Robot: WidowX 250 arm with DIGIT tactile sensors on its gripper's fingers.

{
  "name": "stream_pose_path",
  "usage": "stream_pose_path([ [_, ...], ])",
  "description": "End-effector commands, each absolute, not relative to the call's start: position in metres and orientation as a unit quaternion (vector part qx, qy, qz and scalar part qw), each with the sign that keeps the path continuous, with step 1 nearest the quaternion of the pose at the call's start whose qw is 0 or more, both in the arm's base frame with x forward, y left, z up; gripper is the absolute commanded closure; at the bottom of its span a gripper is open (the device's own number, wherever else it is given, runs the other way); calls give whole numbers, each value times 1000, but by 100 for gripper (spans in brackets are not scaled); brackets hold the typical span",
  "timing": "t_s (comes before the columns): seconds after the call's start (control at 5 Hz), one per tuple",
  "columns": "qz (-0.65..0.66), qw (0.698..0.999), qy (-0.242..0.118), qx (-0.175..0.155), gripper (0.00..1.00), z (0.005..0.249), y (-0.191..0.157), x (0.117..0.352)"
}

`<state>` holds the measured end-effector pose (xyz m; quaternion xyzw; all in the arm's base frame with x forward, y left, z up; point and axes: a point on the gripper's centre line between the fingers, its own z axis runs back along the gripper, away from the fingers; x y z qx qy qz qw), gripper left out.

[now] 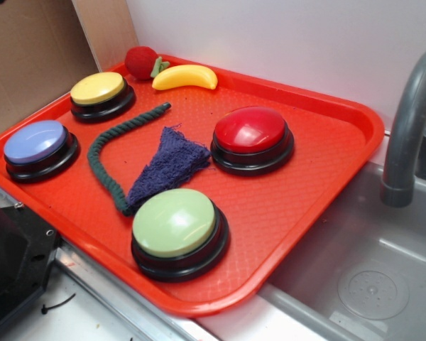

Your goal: Push the red button.

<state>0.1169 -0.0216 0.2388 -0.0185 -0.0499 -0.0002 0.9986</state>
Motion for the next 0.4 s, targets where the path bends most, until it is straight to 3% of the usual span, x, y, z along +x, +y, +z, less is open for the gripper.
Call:
stream_pose_path([
  [0.0, 0, 999, -50, -18, 0, 239, -22, 117],
  [0.2, -53, 997, -47, -34, 0, 198, -40, 167],
])
